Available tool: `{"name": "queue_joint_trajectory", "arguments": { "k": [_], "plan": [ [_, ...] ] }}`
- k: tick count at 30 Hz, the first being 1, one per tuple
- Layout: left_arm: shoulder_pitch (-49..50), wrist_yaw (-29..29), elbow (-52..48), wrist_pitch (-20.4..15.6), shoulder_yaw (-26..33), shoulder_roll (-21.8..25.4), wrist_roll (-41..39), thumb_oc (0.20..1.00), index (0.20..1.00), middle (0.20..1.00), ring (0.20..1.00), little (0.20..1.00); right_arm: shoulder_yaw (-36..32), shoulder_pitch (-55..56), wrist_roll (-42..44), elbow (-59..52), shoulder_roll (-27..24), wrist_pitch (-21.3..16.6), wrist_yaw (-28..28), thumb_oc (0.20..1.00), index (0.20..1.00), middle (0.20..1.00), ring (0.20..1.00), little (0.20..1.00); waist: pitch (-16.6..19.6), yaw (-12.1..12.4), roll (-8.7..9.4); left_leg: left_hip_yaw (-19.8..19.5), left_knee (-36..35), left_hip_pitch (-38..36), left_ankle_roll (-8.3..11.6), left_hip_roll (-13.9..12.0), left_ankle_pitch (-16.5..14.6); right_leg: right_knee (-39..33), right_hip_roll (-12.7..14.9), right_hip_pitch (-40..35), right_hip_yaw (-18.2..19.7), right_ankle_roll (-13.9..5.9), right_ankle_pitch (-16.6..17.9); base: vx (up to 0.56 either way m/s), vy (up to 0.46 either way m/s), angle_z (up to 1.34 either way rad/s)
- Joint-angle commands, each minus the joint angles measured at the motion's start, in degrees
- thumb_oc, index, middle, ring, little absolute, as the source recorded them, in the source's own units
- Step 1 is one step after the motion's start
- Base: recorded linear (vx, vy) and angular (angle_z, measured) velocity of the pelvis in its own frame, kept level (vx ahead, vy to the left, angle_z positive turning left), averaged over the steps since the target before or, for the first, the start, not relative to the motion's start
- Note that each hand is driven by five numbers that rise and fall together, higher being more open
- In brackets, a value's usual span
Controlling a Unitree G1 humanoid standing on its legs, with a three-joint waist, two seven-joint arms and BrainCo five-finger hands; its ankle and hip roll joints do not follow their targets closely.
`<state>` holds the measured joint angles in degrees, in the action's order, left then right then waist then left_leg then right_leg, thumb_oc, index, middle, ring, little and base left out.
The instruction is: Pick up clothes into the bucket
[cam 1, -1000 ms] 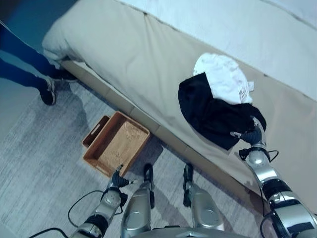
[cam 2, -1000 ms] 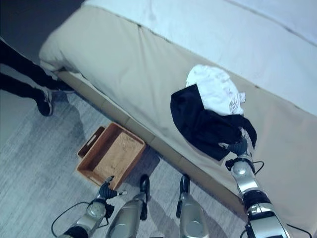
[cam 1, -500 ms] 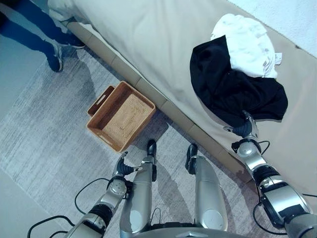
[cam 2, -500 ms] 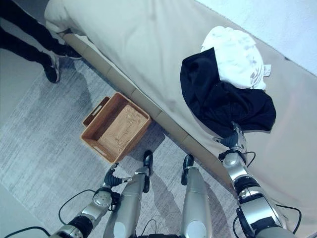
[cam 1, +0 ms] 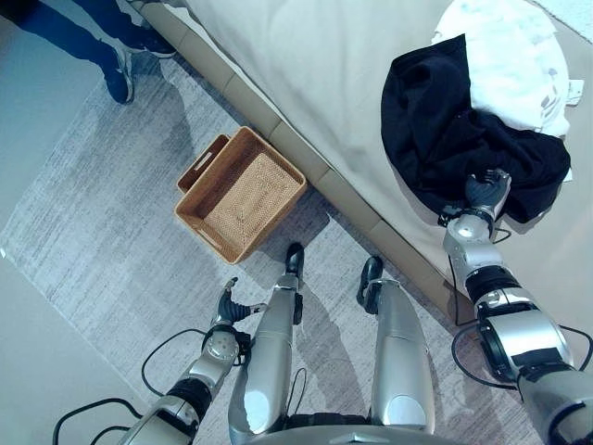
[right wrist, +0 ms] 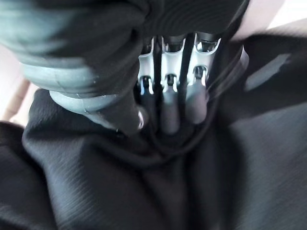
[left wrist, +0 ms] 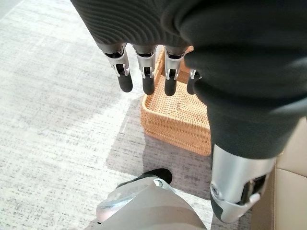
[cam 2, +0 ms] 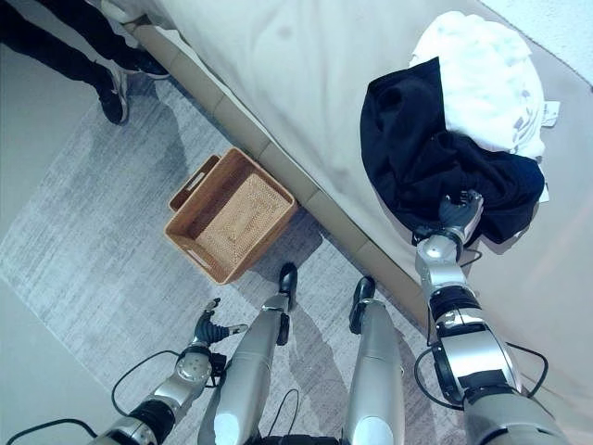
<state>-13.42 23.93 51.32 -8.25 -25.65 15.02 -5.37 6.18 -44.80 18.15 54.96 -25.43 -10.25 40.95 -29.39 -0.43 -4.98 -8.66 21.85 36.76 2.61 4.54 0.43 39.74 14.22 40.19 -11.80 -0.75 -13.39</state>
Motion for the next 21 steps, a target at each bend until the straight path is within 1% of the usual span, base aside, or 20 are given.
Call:
{"name": "queue_joint_trajectory", "arguments": {
  "k": [1, 4, 6, 7, 8, 9, 11, 12, 14, 15, 16, 17, 18, 19, 20, 21],
  "plan": [
    [1.6, 0.67, -1.32, -1.5, -2.86, -2.32, 0.21, 1.0, 1.0, 1.0, 1.0, 1.0, -0.4, -1.89, 0.12, -4.17, -2.45, -5.03, 1.54, 0.2, 0.2, 0.2, 0.2, 0.2, 0.91, 0.29, -0.09, -0.14, 3.82, -1.13, -0.36, 0.7, -5.21, -1.28, 1.03, -4.26, 2.3, -3.56, -0.1, 0.01, -0.005, 0.05],
    [1.0, 0.57, -0.88, -1.36, -2.75, -2.59, 0.57, 1.0, 1.0, 1.0, 1.0, 1.0, -0.09, -1.34, -0.48, -6.01, -2.3, -5.01, 1.36, 0.2, 0.2, 0.2, 0.2, 0.2, 1.04, 0.14, 0.32, -0.07, 3.44, -1.62, -0.26, 0.56, -5.17, -2.22, 0.82, -5.03, 2.18, -3.63, 0.28, 0.01, 0.0, 0.06],
    [0.91, 0.19, -0.19, -1.07, -2.37, -2.79, 1.54, 1.0, 1.0, 1.0, 1.0, 1.0, 0.7, 0.36, -2.06, -9.32, -1.44, -5.11, 0.78, 0.2, 0.2, 0.2, 0.2, 0.2, 1.86, -0.24, 1.15, 0.72, 2.41, -3.16, -0.17, -0.11, -5.24, -4.37, 0.12, -6.1, 2.53, -3.89, 1.34, -0.02, 0.047, 0.0],
    [0.99, 0.07, -0.26, -1.01, -1.96, -2.72, 1.87, 1.0, 1.0, 1.0, 1.0, 1.0, 0.91, 1.32, -3.21, -11.03, -1.4, -4.92, 0.65, 0.2, 0.2, 0.2, 0.2, 0.2, 2.02, -0.27, 1.31, 1.11, 1.41, -3.27, -0.25, -0.33, -3.36, -6.17, -0.06, -6.26, 2.3, -3.66, 3.71, 0.01, 0.026, -0.08],
    [1.08, 0.06, -0.23, -0.99, -1.94, -2.76, 1.85, 1.0, 1.0, 1.0, 1.0, 1.0, 0.97, 1.43, -3.25, -11.09, -1.37, -4.87, 0.66, 0.2, 0.2, 0.2, 0.2, 0.2, 2.23, -0.28, 1.43, 1.08, 1.67, -4.0, -0.13, -0.45, -5.02, -5.76, -0.25, -6.86, 2.73, -4.03, 2.09, -0.07, 0.074, -0.18],
    [1.45, -0.43, -0.12, -1.14, -1.17, -2.52, 2.44, 1.0, 1.0, 1.0, 1.0, 1.0, 1.25, 3.14, -5.69, -13.55, -1.83, -4.34, 0.15, 0.2, 0.2, 0.2, 0.2, 0.2, 2.76, -0.44, 1.81, 1.69, -0.18, -4.93, -0.15, -0.77, -3.09, -8.55, -0.68, -7.64, 2.56, -3.96, 4.86, 0.02, 0.031, -0.18],
    [1.71, -0.77, 0.03, -1.17, -0.68, -2.33, 2.7, 1.0, 1.0, 1.0, 1.0, 1.0, 1.31, 4.12, -7.24, -15.02, -2.44, -3.86, -0.2, 0.2, 0.2, 0.2, 0.2, 0.2, 3.12, -0.43, 2.07, 2.02, -0.96, -5.87, -0.11, -1.07, -2.95, -9.65, -0.92, -8.42, 2.81, -4.1, 5.42, -0.03, 0.042, -0.18],
    [2.06, -1.15, -0.27, -1.43, 0.11, -1.94, 3.22, 1.0, 1.0, 1.0, 1.0, 1.0, 0.86, 5.88, -9.09, -17.06, -3.45, -3.64, -0.5, 0.2, 0.2, 0.2, 0.2, 0.2, 3.97, -0.62, 2.43, 2.52, -2.43, -7.5, -0.03, -1.47, -2.73, -11.63, -1.32, -9.88, 3.08, -4.43, 6.23, 0.02, 0.032, -0.2],
    [2.68, -1.85, -0.95, -1.62, 0.84, -1.44, 3.72, 1.0, 1.0, 1.0, 1.0, 1.0, -0.13, 7.61, -9.99, -19.16, -4.17, -3.55, -1.01, 0.2, 0.2, 0.2, 0.2, 0.2, 5.07, -0.77, 2.84, 3.29, -4.2, -10.01, 0.13, -2.05, -2.42, -14.35, -1.96, -12.5, 3.31, -4.78, 7.18, 0.04, 0.033, -0.27],
    [2.71, -1.85, -0.97, -1.62, 0.82, -1.42, 3.73, 1.0, 1.0, 1.0, 1.0, 1.0, -0.16, 7.68, -10.01, -19.22, -4.16, -3.52, -1.01, 0.2, 0.2, 0.2, 0.2, 0.2, 4.99, -0.73, 2.84, 3.31, -4.31, -10.2, 0.14, -2.08, -2.38, -14.48, -2.0, -12.68, 3.31, -4.78, 7.24, 0.07, 0.036, -0.31],
    [3.18, -2.53, -1.57, -1.71, 1.47, -0.96, 3.82, 1.0, 1.0, 1.0, 1.0, 1.0, -1.28, 9.24, -10.14, -20.85, -4.5, -3.65, -1.46, 0.2, 0.2, 0.2, 0.2, 0.2, 6.21, -0.92, 3.27, 4.08, -6.42, -13.4, 0.29, -2.54, -2.11, -17.52, -2.63, -15.82, 3.38, -5.24, 8.31, 0.05, 0.024, -0.26],
    [3.18, -2.53, -1.58, -1.71, 1.46, -0.95, 3.81, 1.0, 1.0, 1.0, 1.0, 1.0, -1.29, 9.24, -10.14, -20.86, -4.5, -3.64, -1.46, 0.2, 0.2, 0.2, 0.2, 0.2, 6.17, -0.91, 3.27, 4.08, -6.44, -13.45, 0.3, -2.55, -2.11, -17.55, -2.64, -15.88, 3.37, -5.24, 8.33, 0.12, 0.023, -0.32],
    [3.96, -3.24, -3.84, -1.93, 2.36, -0.29, 3.5, 1.0, 1.0, 1.0, 1.0, 1.0, -2.38, 11.25, -10.39, -23.19, -5.14, -3.71, -2.43, 0.2, 0.2, 0.2, 0.2, 0.2, 7.83, -1.11, 3.77, 4.62, -8.22, -16.37, 0.45, -2.95, -2.01, -20.71, -3.26, -19.2, 3.25, -5.62, 9.27, 0.06, 0.002, -0.28],
    [3.97, -3.25, -3.88, -1.9, 2.34, -0.25, 3.5, 1.0, 1.0, 1.0, 1.0, 1.0, -2.43, 11.29, -10.41, -23.25, -5.12, -3.69, -2.44, 0.2, 0.2, 0.2, 0.2, 0.2, 7.89, -1.12, 3.75, 4.58, -8.52, -16.35, 0.43, -2.94, -1.64, -21.1, -3.28, -19.25, 3.18, -5.62, 9.66, 0.14, 0.005, -0.29],
    [4.69, -3.77, -6.01, -2.35, 3.31, 0.38, 2.79, 1.0, 1.0, 1.0, 1.0, 1.0, -3.79, 12.84, -10.71, -25.09, -5.93, -3.65, -3.12, 0.2, 0.2, 0.2, 0.2, 0.2, 9.56, -1.31, 4.29, 5.09, -10.42, -19.71, 0.62, -3.17, -1.73, -24.52, -3.97, -23.09, 3.37, -6.06, 10.68, 0.14, 0.007, -0.16],
    [5.05, -4.1, -7.09, -2.49, 3.86, 0.5, 2.28, 1.0, 1.0, 1.0, 1.0, 1.0, -4.18, 13.75, -10.78, -25.74, -6.15, -3.71, -3.69, 0.2, 0.2, 0.2, 0.2, 0.2, 10.39, -1.37, 4.57, 5.6, -10.74, -21.27, 0.69, -3.41, -2.17, -25.6, -4.21, -24.72, 3.6, -6.24, 10.68, 0.17, 0.013, -0.18]
  ]
}}
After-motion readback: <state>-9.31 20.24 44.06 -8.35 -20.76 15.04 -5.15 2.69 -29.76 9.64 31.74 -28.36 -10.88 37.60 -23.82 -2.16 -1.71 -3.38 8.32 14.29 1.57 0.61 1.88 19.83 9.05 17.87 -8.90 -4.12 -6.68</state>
